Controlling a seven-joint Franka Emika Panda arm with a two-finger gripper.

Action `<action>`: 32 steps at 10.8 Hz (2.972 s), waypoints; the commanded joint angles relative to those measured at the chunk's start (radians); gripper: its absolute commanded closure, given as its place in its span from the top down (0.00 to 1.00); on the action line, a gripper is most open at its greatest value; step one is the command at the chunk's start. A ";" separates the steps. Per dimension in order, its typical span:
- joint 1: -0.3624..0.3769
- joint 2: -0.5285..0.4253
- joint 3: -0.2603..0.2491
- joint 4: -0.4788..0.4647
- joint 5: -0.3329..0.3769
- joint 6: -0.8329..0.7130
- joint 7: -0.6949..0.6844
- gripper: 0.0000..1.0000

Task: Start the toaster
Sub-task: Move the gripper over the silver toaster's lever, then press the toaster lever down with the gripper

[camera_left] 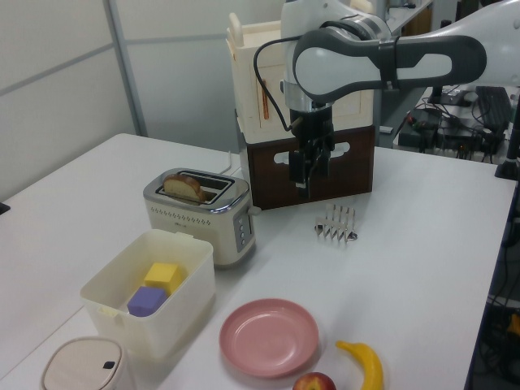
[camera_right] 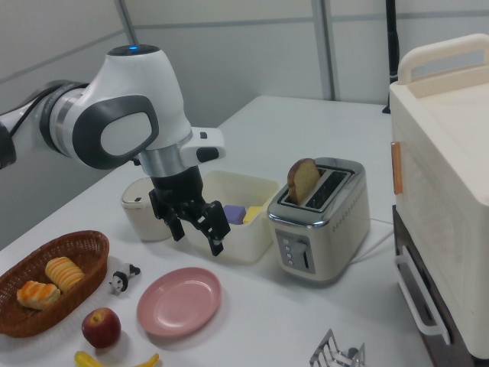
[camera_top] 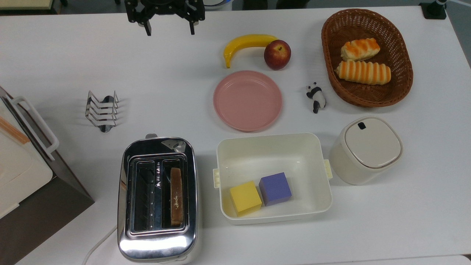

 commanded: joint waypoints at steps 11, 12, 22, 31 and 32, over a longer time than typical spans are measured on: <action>-0.022 0.117 -0.002 0.126 -0.022 0.038 -0.066 0.00; -0.037 0.150 -0.003 0.143 -0.020 0.041 -0.095 0.00; -0.068 0.376 0.000 0.150 0.030 0.549 -0.091 0.00; -0.062 0.534 0.004 0.141 0.023 0.664 -0.085 0.00; -0.063 0.556 0.004 0.141 0.021 0.664 -0.085 0.00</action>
